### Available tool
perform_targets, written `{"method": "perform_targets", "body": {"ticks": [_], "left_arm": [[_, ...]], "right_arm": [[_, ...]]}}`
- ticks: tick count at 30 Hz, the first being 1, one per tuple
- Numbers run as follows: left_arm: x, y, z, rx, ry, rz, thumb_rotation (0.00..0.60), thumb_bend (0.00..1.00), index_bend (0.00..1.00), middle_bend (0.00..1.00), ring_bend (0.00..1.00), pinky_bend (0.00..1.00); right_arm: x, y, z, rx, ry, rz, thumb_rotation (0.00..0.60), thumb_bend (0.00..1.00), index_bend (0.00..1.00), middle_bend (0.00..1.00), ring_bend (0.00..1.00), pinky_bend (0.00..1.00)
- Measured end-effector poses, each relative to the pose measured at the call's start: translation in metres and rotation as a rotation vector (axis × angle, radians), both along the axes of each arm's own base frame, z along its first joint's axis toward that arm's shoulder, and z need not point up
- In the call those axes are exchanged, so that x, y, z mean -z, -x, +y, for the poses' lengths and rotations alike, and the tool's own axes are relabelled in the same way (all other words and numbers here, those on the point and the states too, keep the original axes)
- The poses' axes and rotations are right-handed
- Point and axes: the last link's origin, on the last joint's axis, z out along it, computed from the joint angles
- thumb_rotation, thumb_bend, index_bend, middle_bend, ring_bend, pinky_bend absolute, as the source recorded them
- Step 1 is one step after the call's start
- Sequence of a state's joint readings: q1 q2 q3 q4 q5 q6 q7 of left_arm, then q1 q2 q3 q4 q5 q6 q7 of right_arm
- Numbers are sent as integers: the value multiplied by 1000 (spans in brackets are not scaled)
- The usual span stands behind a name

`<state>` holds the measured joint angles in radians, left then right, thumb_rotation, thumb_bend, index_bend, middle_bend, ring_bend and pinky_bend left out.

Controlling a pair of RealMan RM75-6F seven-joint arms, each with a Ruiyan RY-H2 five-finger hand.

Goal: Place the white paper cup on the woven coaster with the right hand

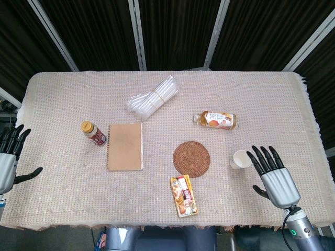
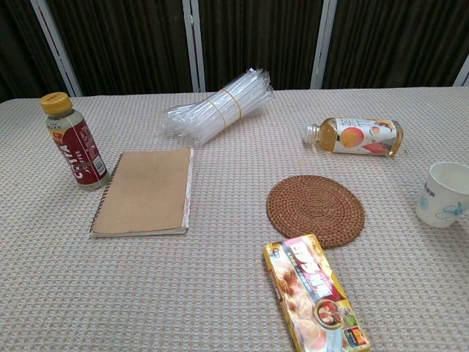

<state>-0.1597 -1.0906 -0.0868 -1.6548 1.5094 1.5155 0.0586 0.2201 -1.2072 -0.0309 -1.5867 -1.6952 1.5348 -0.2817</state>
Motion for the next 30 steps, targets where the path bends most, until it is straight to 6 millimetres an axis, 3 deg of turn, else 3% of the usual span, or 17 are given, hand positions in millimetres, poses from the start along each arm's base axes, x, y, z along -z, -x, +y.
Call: {"method": "perform_targets", "body": {"ticks": [13, 21, 30], "left_arm": [[0, -1, -2, 0, -5, 8, 600, 0, 0, 0, 0, 0], [8, -1, 4, -19, 11, 37, 600, 0, 0, 0, 0, 0], [9, 1, 6, -32, 12, 40, 600, 0, 0, 0, 0, 0]], "right_arm": [[12, 5, -8, 74, -71, 25, 600, 0, 0, 11, 0, 0], [33, -3, -45, 153, -203, -11, 600, 0, 16, 119, 60, 9], [54, -9, -86, 260, -271, -51, 600, 63, 57, 201, 162, 183]]}}
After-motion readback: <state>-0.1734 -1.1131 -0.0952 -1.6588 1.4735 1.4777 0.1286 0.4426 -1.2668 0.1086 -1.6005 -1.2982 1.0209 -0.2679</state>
